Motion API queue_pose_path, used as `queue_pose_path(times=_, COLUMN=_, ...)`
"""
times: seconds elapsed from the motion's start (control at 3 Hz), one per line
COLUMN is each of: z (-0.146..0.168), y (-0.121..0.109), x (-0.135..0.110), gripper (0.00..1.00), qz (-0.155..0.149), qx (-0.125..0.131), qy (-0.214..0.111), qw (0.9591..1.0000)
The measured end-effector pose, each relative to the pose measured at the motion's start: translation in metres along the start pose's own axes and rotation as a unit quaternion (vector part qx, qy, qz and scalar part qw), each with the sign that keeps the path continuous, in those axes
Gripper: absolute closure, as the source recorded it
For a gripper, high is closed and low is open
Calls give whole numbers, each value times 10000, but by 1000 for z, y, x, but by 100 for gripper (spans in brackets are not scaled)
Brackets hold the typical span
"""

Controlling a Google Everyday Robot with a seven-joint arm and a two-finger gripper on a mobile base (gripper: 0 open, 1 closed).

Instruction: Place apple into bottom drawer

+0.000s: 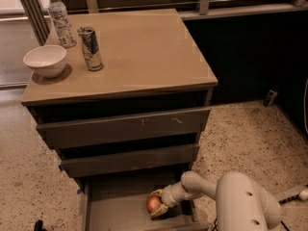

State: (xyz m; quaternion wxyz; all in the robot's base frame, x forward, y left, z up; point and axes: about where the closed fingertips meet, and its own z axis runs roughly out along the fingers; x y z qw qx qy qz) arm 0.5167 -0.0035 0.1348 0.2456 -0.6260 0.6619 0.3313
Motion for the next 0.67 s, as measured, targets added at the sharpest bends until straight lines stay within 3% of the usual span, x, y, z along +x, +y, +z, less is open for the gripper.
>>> queue_pose_path(times=0.67, z=0, y=0, x=0, gripper=0, qz=0, qx=-1, qy=0, qw=10000)
